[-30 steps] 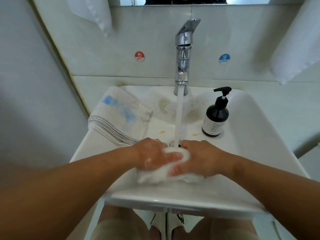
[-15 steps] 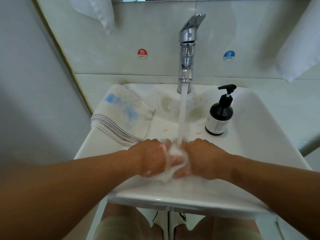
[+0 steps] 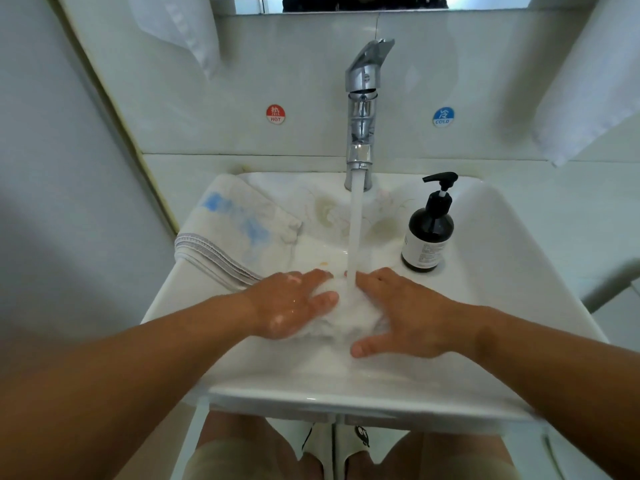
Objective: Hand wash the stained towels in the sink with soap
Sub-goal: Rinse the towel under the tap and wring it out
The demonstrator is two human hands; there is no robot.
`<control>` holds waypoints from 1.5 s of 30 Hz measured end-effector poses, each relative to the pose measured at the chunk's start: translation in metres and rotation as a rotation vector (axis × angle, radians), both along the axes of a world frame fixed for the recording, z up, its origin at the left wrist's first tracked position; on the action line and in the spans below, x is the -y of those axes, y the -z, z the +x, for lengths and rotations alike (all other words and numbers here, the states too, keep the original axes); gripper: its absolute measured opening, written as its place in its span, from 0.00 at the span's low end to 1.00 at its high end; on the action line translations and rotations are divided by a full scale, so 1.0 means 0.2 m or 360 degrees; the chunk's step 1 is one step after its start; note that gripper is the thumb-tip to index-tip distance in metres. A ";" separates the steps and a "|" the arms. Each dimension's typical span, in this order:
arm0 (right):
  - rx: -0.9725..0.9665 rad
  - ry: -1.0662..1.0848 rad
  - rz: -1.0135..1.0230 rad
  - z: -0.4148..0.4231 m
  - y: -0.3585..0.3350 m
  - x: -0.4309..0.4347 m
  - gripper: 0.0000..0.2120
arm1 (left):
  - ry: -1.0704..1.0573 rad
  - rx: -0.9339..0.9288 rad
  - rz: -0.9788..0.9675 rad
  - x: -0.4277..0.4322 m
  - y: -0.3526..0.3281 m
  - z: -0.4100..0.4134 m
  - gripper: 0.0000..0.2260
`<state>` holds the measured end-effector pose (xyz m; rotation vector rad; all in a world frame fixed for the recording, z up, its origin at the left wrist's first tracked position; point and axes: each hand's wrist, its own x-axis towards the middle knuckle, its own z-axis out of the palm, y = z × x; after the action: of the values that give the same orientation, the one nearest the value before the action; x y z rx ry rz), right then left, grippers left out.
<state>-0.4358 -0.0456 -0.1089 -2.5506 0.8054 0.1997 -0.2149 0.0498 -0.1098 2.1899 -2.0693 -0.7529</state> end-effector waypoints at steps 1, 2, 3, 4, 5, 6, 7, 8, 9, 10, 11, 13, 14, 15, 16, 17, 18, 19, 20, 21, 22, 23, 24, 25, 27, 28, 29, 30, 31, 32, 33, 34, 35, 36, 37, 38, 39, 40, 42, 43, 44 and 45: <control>-0.0056 -0.0036 0.0007 0.00 0.02 -0.01 0.55 | 0.0024 0.0036 0.0042 -0.02 0.00 -0.02 0.39; -0.0087 -0.0038 -0.0033 0.02 0.04 -0.02 0.56 | 0.0036 0.0130 0.0073 -0.04 0.00 -0.06 0.40; -0.0094 -0.0027 -0.0090 0.04 0.07 -0.01 0.55 | 0.0046 0.0239 0.0094 -0.04 0.02 -0.07 0.41; -0.0107 -0.0007 -0.0150 0.06 0.08 0.00 0.52 | 0.0060 0.0324 0.0084 -0.04 0.02 -0.09 0.40; -0.0120 0.0001 -0.0225 0.08 0.09 0.01 0.45 | 0.0064 0.0366 0.0054 -0.03 0.02 -0.09 0.39; -0.0131 0.0008 -0.0307 0.09 0.08 0.02 0.37 | 0.0063 0.0364 0.0013 -0.02 0.03 -0.09 0.38; -0.0145 0.0022 -0.0388 0.11 0.07 0.02 0.30 | 0.0039 0.0337 -0.0016 0.00 0.03 -0.07 0.39; -0.0140 0.0043 -0.0435 0.12 0.06 0.03 0.25 | 0.0015 0.0299 -0.0045 0.01 0.04 -0.06 0.40; -0.0125 0.0052 -0.0452 0.12 0.05 0.03 0.22 | -0.0001 0.0268 -0.0067 0.02 0.04 -0.05 0.41; -0.0098 0.0057 -0.0449 0.11 0.04 0.03 0.23 | -0.0010 0.0257 -0.0076 0.03 0.03 -0.05 0.40; -0.0062 0.0059 -0.0432 0.10 0.03 0.03 0.25 | -0.0003 0.0267 -0.0066 0.04 0.02 -0.06 0.37; 0.0071 0.0073 -0.0261 0.07 0.01 0.04 0.29 | 0.0038 0.0227 -0.0023 0.03 0.00 -0.06 0.32; 0.0174 0.0093 -0.0090 0.04 0.00 0.04 0.28 | 0.0046 0.0132 0.0005 0.02 -0.01 -0.05 0.31; 0.0247 0.0105 0.0086 0.02 -0.02 0.05 0.27 | 0.0048 0.0015 0.0032 0.01 -0.02 -0.03 0.29; 0.0287 0.0105 0.0244 0.00 -0.03 0.06 0.26 | 0.0046 -0.0096 0.0049 -0.01 -0.03 -0.02 0.28; 0.0294 0.0083 0.0369 -0.02 -0.03 0.08 0.23 | 0.0045 -0.0180 0.0067 -0.02 -0.03 -0.01 0.27; 0.0306 0.0066 0.0455 -0.02 -0.04 0.09 0.17 | 0.0049 -0.0239 0.0065 -0.03 -0.04 0.01 0.27; 0.0324 0.0055 0.0474 -0.03 -0.04 0.10 0.10 | 0.0052 -0.0278 0.0051 -0.03 -0.04 0.02 0.27; 0.0347 0.0080 0.0488 -0.03 -0.05 0.11 0.06 | 0.0060 -0.0305 0.0030 -0.03 -0.05 0.03 0.27; 0.0359 0.0133 0.0465 -0.02 -0.04 0.12 0.12 | 0.0067 -0.0314 0.0018 -0.03 -0.06 0.03 0.28; 0.0374 0.0224 0.0428 -0.02 -0.03 0.13 0.21 | 0.0072 -0.0314 0.0018 -0.03 -0.07 0.03 0.29; 0.0349 0.0308 0.0326 -0.01 -0.03 0.13 0.26 | 0.0068 -0.0295 0.0028 -0.03 -0.08 0.02 0.31; 0.0327 0.0341 0.0202 0.00 -0.02 0.14 0.28 | 0.0062 -0.0250 0.0025 -0.04 -0.09 0.01 0.32; 0.0293 0.0321 0.0066 0.00 -0.01 0.13 0.27 | 0.0061 -0.0194 0.0011 -0.04 -0.09 0.00 0.33; 0.0266 0.0245 -0.0051 -0.01 -0.04 0.12 0.23 | 0.0064 -0.0140 0.0015 -0.04 -0.08 -0.01 0.30; 0.0281 0.0198 -0.0004 -0.03 -0.07 0.11 0.20 | 0.0066 -0.0148 0.0035 -0.04 -0.08 -0.01 0.28; 0.0276 0.0125 0.0063 -0.05 -0.10 0.11 0.18 | 0.0075 -0.0151 0.0057 -0.04 -0.08 -0.01 0.26; 0.0255 0.0032 0.0095 -0.07 -0.13 0.10 0.20 | 0.0084 -0.0136 0.0080 -0.04 -0.08 -0.01 0.25; 0.0196 -0.0062 0.0046 -0.08 -0.14 0.09 0.23 | 0.0089 -0.0108 0.0094 -0.03 -0.07 -0.02 0.25; 0.0145 -0.0131 -0.0057 -0.10 -0.15 0.08 0.25 | 0.0099 -0.0064 0.0096 -0.03 -0.07 -0.03 0.24; 0.0129 -0.0153 -0.0156 -0.10 -0.14 0.07 0.26 | 0.0111 -0.0023 0.0086 -0.02 -0.08 -0.05 0.24; 0.0154 -0.0141 -0.0238 -0.10 -0.13 0.06 0.24 | 0.0115 0.0001 0.0071 -0.02 -0.08 -0.08 0.25; 0.0203 -0.0123 -0.0291 -0.10 -0.12 0.06 0.21 | 0.0116 0.0002 0.0051 -0.02 -0.09 -0.10 0.28; 0.0258 -0.0108 -0.0317 -0.09 -0.12 0.06 0.16 | 0.0122 -0.0007 0.0035 -0.03 -0.09 -0.12 0.31; 0.0310 -0.0099 -0.0328 -0.09 -0.12 0.06 0.12 | 0.0132 -0.0008 0.0025 -0.04 -0.10 -0.13 0.35; 0.0365 -0.0092 -0.0329 -0.08 -0.13 0.05 0.09 | 0.0137 0.0026 0.0021 -0.04 -0.10 -0.15 0.39; 0.0426 -0.0065 -0.0330 -0.07 -0.15 0.05 0.07 | 0.0122 0.0078 0.0020 -0.05 -0.11 -0.16 0.42; 0.0491 -0.0011 -0.0333 -0.06 -0.17 0.05 0.06 | 0.0085 0.0118 0.0005 -0.06 -0.11 -0.18 0.42; 0.0639 0.0139 -0.0312 -0.03 -0.22 0.04 0.05 | -0.0036 0.0123 -0.0139 -0.05 -0.11 -0.19 0.35; 0.0708 0.0203 -0.0288 -0.02 -0.25 0.04 0.05 | -0.0100 0.0101 -0.0250 -0.04 -0.12 -0.18 0.28; 0.0765 0.0253 -0.0266 -0.01 -0.28 0.04 0.04 | -0.0141 0.0070 -0.0349 -0.04 -0.15 -0.17 0.20; 0.0809 0.0294 -0.0244 -0.01 -0.32 0.05 0.04 | -0.0168 0.0033 -0.0428 -0.04 -0.19 -0.14 0.12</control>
<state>-0.4376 -0.0547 -0.0457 -2.4732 0.8637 -0.5655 -0.2429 0.0580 -0.0724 2.1437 -1.9156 -0.4165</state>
